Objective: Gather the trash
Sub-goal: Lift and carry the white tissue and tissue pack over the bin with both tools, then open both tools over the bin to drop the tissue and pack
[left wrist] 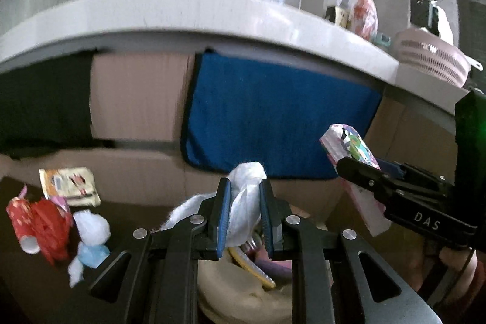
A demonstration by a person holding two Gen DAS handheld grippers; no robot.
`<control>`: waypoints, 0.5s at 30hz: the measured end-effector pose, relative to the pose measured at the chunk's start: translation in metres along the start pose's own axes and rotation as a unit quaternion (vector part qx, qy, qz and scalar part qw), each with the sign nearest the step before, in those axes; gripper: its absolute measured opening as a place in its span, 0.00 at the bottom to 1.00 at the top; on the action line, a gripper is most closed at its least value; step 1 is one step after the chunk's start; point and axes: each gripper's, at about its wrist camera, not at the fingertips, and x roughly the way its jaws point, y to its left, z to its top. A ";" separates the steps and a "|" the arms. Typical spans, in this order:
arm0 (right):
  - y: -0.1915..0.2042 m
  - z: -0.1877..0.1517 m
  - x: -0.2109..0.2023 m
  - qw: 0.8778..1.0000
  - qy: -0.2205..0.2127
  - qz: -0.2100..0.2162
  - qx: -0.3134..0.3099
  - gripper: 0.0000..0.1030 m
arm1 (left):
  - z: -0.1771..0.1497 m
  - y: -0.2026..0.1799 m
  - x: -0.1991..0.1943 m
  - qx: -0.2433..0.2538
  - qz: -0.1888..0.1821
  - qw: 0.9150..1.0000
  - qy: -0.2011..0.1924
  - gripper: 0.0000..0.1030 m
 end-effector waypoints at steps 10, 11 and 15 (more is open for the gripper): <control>-0.017 -0.023 0.026 0.999 0.036 0.001 0.025 0.44 | -0.015 -0.001 0.030 -0.016 -0.018 0.999 0.040 0.19; -0.019 -0.025 0.028 0.999 0.040 0.000 0.028 0.44 | -0.015 0.000 0.032 -0.017 -0.020 0.999 0.042 0.19; -0.022 -0.030 0.035 0.998 0.049 -0.004 0.033 0.44 | -0.015 0.005 0.042 -0.023 -0.022 0.998 0.054 0.19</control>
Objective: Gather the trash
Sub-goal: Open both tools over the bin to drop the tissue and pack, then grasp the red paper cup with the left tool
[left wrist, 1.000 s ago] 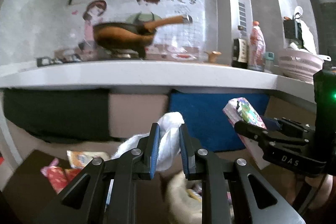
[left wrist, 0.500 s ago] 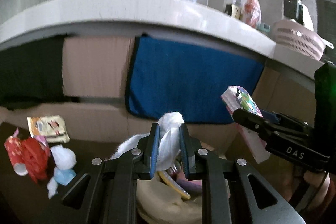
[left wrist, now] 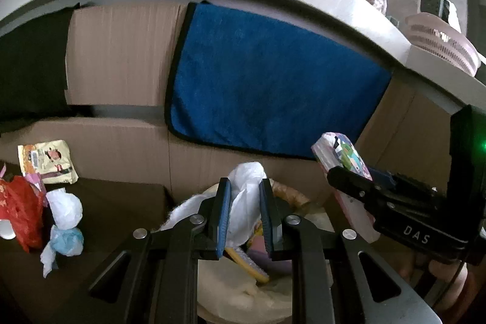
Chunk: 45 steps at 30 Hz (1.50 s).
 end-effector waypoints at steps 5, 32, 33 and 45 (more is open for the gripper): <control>-0.003 -0.002 0.009 1.000 0.010 0.003 0.012 0.46 | -0.002 0.007 0.013 -0.016 -0.032 0.999 0.022 0.24; 0.092 -0.015 0.049 0.998 0.037 0.047 -0.011 0.57 | -0.042 0.230 -0.124 -0.174 0.141 0.974 -0.030 0.46; 0.101 -0.017 0.052 0.998 0.034 0.053 -0.016 0.57 | -0.047 0.239 -0.129 -0.174 0.146 0.973 -0.033 0.46; 0.162 -0.038 0.089 0.993 0.061 0.086 -0.053 0.57 | -0.063 0.343 -0.124 -0.300 0.177 0.936 -0.045 0.46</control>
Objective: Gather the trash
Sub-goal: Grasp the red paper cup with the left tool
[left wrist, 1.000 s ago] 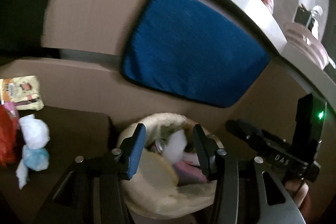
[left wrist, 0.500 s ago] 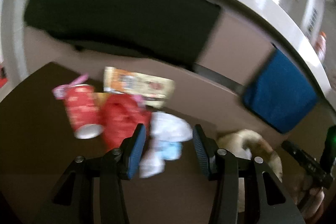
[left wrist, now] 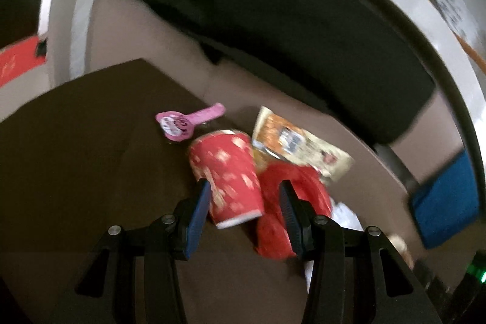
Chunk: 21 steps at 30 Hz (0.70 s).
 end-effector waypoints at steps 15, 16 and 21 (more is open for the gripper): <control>0.002 -0.016 0.041 0.998 0.051 0.020 0.012 0.57 | 0.009 0.010 0.072 -0.027 0.002 0.997 0.067 0.54; 0.004 -0.017 0.042 0.998 0.053 0.020 0.011 0.57 | 0.009 0.009 0.073 -0.023 0.006 0.997 0.068 0.54; 0.019 -0.016 0.045 0.998 0.056 0.027 -0.004 0.57 | 0.007 0.008 0.063 -0.019 -0.007 0.995 0.096 0.52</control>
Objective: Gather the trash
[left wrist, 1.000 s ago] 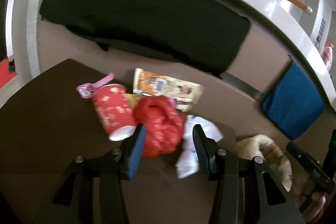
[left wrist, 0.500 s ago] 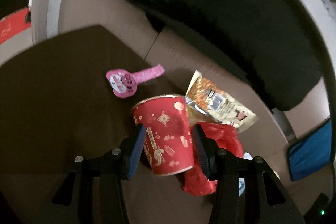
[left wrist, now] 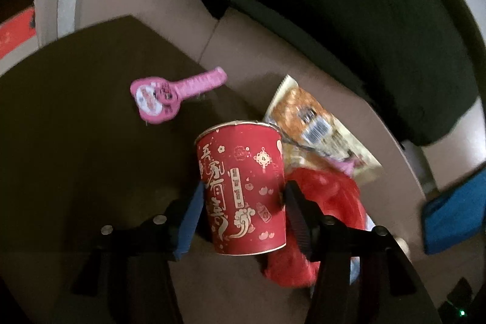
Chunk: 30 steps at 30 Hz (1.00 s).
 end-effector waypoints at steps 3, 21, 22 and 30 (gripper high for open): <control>0.015 0.005 0.003 1.000 0.002 0.005 -0.017 0.57 | -0.012 0.002 -0.017 0.025 0.002 1.000 0.011 0.51; 0.074 0.103 0.101 0.990 -0.047 -0.057 -0.119 0.43 | -0.045 0.063 -0.108 0.081 0.012 0.993 -0.090 0.51; 0.073 0.107 0.107 0.990 -0.043 -0.061 -0.121 0.43 | -0.045 0.065 -0.109 0.079 0.010 0.993 -0.090 0.51; 0.078 0.115 0.137 0.992 0.002 0.010 -0.128 0.15 | -0.045 0.078 -0.117 0.053 0.011 0.994 -0.097 0.51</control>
